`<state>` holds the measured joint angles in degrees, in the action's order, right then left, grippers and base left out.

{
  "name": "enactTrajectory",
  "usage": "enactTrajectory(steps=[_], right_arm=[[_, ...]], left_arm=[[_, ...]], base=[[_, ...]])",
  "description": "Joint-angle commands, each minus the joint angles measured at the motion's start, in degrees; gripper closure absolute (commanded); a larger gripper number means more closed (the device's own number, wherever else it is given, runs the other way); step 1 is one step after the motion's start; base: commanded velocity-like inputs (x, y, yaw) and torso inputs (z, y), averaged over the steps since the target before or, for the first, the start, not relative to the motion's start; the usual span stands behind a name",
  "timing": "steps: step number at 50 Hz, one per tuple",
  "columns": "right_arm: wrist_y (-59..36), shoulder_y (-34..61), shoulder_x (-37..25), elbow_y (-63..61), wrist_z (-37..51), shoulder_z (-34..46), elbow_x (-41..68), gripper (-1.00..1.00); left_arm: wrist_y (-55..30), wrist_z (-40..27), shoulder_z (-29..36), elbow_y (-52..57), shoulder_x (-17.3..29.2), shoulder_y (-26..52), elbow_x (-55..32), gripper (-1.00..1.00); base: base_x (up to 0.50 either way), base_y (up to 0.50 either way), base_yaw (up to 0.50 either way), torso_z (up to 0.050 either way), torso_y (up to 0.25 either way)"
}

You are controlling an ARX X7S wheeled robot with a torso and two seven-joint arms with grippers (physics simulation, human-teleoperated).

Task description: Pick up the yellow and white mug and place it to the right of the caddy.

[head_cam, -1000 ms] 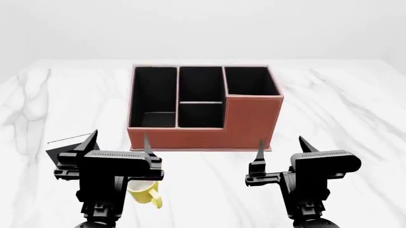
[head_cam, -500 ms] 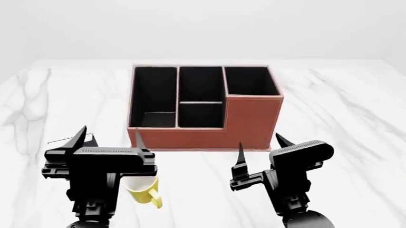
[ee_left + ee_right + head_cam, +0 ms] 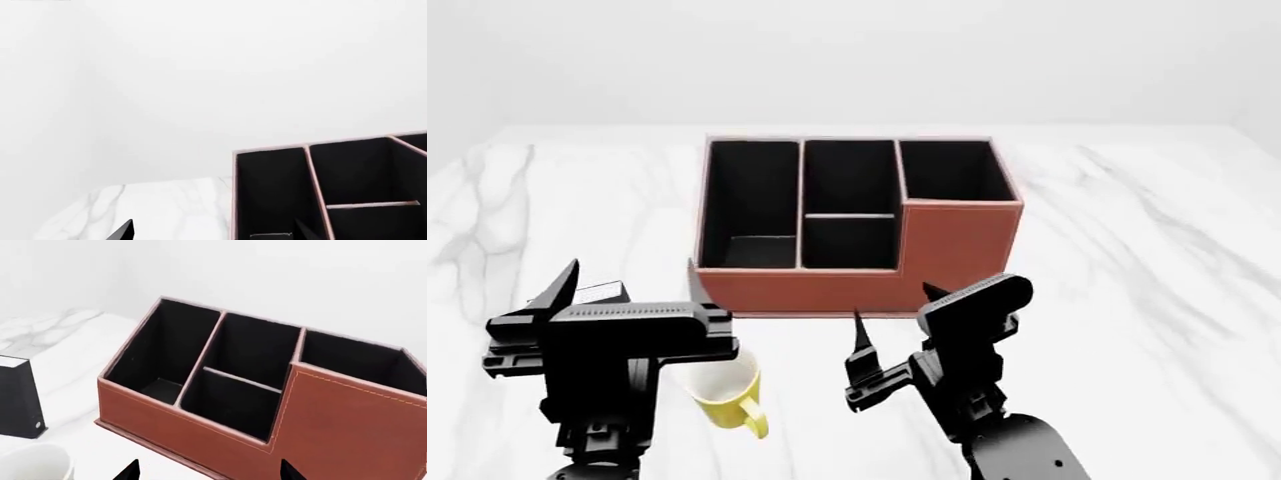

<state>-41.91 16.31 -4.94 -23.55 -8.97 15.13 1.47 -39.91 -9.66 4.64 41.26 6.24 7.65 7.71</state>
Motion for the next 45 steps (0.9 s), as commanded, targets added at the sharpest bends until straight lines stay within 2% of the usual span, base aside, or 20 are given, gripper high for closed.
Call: enactTrajectory(steps=[1,16,35,45], right_arm=[[-4.1,0.7,3.7,-0.4,-0.6,0.4,5.3,-1.0],[-6.7,-0.5,3.8,2.0,2.5,3.1,14.8,-1.0],[-3.3,2.0,3.1,10.0,3.7,9.5,17.6,-1.0],[0.3,6.1,3.3,19.0,2.7,11.9,18.0,-1.0]], left_arm=[[1.1,-0.4,-0.6,-0.3,0.0,0.0,-0.9,-1.0],[0.8,-1.5,-0.2,-0.4,0.6,0.2,-1.6,-1.0],[1.0,-2.6,0.3,-1.0,1.4,0.3,-2.5,-1.0],[1.1,-3.1,0.4,-1.2,1.8,0.4,-2.9,-1.0]], base=[[0.0,0.0,0.0,0.0,0.0],[0.0,0.0,0.0,0.0,0.0],[0.0,0.0,0.0,0.0,0.0],[0.0,0.0,0.0,0.0,0.0]])
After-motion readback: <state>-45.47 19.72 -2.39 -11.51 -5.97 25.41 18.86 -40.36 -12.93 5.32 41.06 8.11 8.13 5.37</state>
